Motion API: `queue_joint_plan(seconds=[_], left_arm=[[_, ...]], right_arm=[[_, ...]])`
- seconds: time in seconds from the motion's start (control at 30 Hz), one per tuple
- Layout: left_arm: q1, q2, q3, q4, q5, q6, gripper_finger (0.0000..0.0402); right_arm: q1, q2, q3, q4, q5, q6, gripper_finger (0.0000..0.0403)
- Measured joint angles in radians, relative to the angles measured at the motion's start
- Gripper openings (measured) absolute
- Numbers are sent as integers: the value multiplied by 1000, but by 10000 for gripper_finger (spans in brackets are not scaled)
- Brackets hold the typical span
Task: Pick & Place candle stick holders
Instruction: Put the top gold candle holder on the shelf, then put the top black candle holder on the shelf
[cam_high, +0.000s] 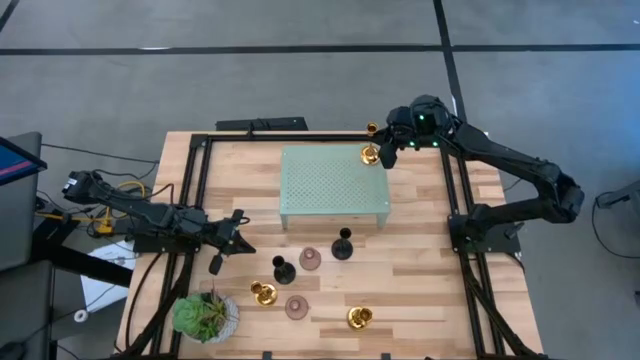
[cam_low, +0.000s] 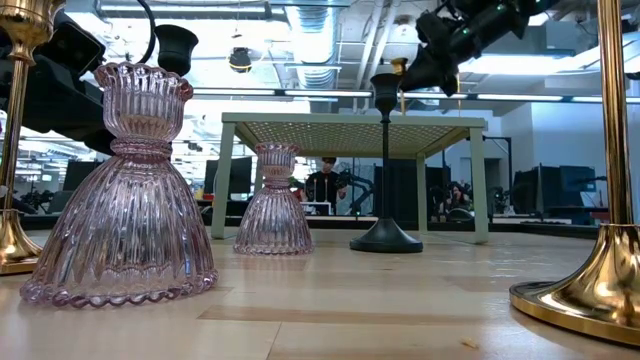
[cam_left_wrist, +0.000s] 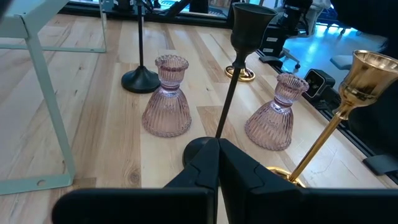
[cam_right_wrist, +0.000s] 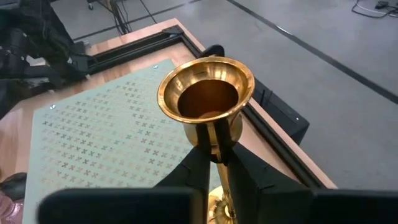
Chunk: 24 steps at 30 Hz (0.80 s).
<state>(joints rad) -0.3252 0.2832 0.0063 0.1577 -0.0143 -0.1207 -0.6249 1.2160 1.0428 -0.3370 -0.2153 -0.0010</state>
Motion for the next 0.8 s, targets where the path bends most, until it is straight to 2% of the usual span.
queue_joint_plan(seconds=[0.17, 0.37, 0.57, 0.8], left_arm=[[0, 0, 0, 0, 0, 0, 8], [0, 0, 0, 0, 0, 0, 8], [0, 0, 0, 0, 0, 0, 8], [0, 0, 0, 0, 0, 0, 8]], right_arm=[[1, 0, 0, -19, 2, -8, 106], [1, -3, 0, -72, 4, -45, 153], [-4, -48, 0, -176, 6, -98, 176], [6, -170, 0, -392, -1, -106, 173]])
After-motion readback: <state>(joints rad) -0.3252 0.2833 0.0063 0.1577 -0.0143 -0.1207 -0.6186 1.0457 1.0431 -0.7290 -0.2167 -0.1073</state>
